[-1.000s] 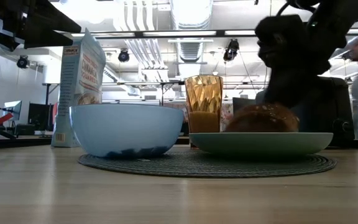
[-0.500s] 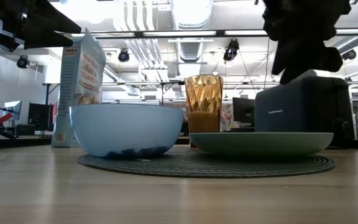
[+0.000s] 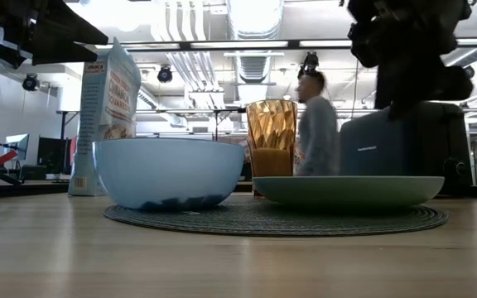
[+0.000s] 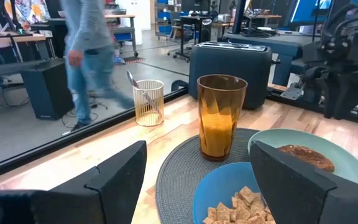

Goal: Arrange a breakfast setting
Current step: Put the red apple on the light green plate

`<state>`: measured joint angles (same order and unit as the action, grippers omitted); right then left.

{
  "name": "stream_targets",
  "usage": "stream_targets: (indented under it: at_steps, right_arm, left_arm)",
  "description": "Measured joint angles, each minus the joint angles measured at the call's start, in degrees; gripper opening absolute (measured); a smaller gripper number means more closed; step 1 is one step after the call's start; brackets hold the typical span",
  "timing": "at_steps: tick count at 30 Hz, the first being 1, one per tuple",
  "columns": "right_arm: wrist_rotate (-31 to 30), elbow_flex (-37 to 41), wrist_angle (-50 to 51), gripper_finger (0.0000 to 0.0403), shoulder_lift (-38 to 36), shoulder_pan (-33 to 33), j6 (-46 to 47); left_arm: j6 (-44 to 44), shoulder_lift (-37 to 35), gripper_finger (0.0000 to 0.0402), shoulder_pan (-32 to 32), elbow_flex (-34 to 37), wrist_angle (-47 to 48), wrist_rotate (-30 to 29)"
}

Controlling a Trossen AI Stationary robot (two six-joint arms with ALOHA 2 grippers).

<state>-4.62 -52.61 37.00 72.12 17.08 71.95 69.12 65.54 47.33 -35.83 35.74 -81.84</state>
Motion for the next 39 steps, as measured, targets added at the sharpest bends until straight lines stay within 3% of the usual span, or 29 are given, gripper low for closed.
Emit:
stream_targets:
  at_steps: [6,12,16,26,32,39]
  right_arm:
    - [5.4,-0.7,2.0,0.0150,0.0,0.6,4.5]
    - [11.3,-0.7,4.0,0.0170,0.0,3.3,15.4]
    - [14.3,-0.7,3.9,0.0169,0.0,7.9,23.0]
    - [14.9,-1.3,4.5,0.0164,-0.7,21.4,41.7]
    - [15.7,-6.1,10.7,0.0156,-0.7,28.3,46.1]
    - [15.6,-8.7,16.9,0.0143,-0.7,31.8,37.5]
  left_arm:
    - [0.5,0.0,0.0270,0.0,0.0,0.0,0.3]
    - [0.5,0.0,0.0270,-0.1,0.0,3.1,0.4]
    - [0.5,0.0,0.0270,-0.2,0.0,5.4,0.4]
    - [2.2,-0.8,0.0270,-0.2,0.0,7.5,0.4]
    - [2.2,-0.8,0.0270,-0.2,0.0,7.7,0.2]
    - [-0.4,-0.8,0.0270,-0.2,0.0,7.4,-0.1]
